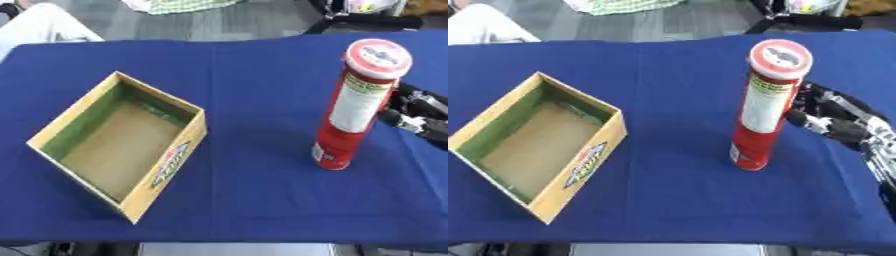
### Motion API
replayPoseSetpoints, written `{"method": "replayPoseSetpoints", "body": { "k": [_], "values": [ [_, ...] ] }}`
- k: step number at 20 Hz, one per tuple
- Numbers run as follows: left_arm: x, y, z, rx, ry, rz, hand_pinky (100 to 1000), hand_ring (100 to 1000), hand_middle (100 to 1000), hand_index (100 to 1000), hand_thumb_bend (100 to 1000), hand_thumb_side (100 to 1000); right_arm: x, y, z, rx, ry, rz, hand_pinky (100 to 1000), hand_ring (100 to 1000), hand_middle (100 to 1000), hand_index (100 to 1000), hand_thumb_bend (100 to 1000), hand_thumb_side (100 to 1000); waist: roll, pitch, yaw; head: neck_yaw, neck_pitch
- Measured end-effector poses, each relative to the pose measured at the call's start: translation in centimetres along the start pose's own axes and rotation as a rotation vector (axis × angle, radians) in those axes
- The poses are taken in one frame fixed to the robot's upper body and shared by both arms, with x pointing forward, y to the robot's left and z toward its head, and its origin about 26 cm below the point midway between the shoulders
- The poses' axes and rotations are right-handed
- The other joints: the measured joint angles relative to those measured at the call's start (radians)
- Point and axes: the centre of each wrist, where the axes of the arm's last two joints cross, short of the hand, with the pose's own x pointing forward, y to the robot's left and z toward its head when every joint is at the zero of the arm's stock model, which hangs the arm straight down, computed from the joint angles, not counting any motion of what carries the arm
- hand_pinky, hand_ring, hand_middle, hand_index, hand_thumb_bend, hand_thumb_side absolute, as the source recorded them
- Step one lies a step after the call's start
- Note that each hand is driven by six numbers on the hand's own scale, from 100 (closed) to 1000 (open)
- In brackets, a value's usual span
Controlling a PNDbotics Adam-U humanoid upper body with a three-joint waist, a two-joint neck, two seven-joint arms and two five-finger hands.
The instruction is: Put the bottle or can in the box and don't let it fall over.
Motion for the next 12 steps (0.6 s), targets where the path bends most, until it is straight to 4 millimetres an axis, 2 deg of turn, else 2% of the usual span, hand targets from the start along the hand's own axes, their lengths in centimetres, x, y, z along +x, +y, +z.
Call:
{"method": "replayPoseSetpoints", "body": {
  "k": [4,12],
  "values": [
    [-0.01,0.0,0.0,-0.003,0.0,0.0,708,1000,915,856,498,892,0.16,0.09,-0.1,0.026,-0.016,-0.001,949,1000,1000,956,563,355,0.0,0.0,0.0,0.0,0.0],
    [-0.01,0.01,0.01,-0.003,0.001,0.0,709,1000,916,857,498,893,0.3,0.31,-0.27,0.063,-0.029,-0.007,950,1000,1000,953,579,317,-0.001,0.0,0.001,0.0,0.0]
  ]
}}
